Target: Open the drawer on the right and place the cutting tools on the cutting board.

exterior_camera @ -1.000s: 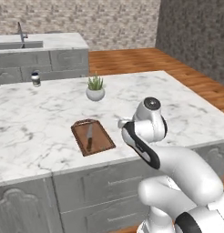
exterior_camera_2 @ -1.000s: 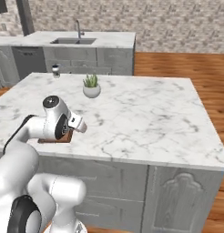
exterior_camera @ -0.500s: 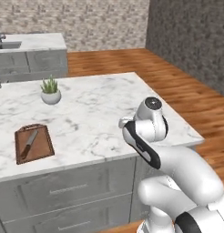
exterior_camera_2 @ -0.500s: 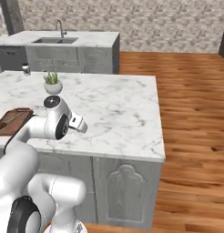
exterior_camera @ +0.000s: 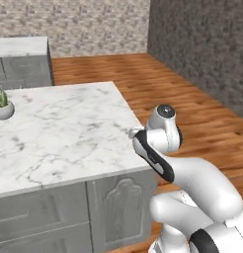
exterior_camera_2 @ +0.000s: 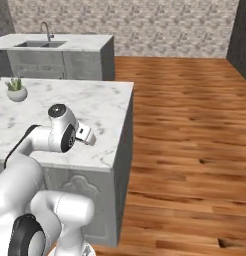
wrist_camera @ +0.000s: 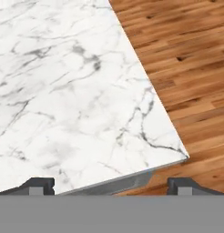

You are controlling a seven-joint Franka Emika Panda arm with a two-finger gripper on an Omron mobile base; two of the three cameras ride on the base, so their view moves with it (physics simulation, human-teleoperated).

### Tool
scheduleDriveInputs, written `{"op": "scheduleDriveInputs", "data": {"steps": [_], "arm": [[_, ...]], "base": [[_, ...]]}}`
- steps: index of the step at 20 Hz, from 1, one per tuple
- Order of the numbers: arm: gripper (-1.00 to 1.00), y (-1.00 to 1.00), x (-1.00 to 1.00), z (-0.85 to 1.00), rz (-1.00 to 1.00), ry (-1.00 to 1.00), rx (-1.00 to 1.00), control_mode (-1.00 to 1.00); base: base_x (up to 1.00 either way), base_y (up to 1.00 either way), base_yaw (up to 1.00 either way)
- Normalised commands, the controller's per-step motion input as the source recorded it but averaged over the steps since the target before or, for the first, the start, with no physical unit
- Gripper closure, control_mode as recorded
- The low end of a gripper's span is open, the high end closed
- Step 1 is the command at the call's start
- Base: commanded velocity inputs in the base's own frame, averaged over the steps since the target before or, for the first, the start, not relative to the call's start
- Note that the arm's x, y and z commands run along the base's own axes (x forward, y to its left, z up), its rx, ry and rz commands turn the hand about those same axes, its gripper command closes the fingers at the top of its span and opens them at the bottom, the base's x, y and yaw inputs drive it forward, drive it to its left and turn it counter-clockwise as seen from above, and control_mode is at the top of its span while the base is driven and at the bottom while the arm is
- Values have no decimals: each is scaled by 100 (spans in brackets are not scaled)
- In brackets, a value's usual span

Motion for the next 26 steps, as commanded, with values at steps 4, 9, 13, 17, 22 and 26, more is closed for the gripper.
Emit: {"op": "scheduleDriveInputs", "data": {"steps": [4,9,13,17,22,26], "arm": [[-100,0,0,0,0,0,0,100],[-100,0,0,0,0,0,0,100],[-100,0,0,0,0,0,0,100],[-100,0,0,0,0,0,0,100],[-100,0,0,0,0,0,0,100],[-100,0,0,0,0,0,0,100]], "base": [[-2,-100,0],[8,-100,0],[85,-91,0],[100,-9,0],[100,-3,0],[100,-49,0]]}}
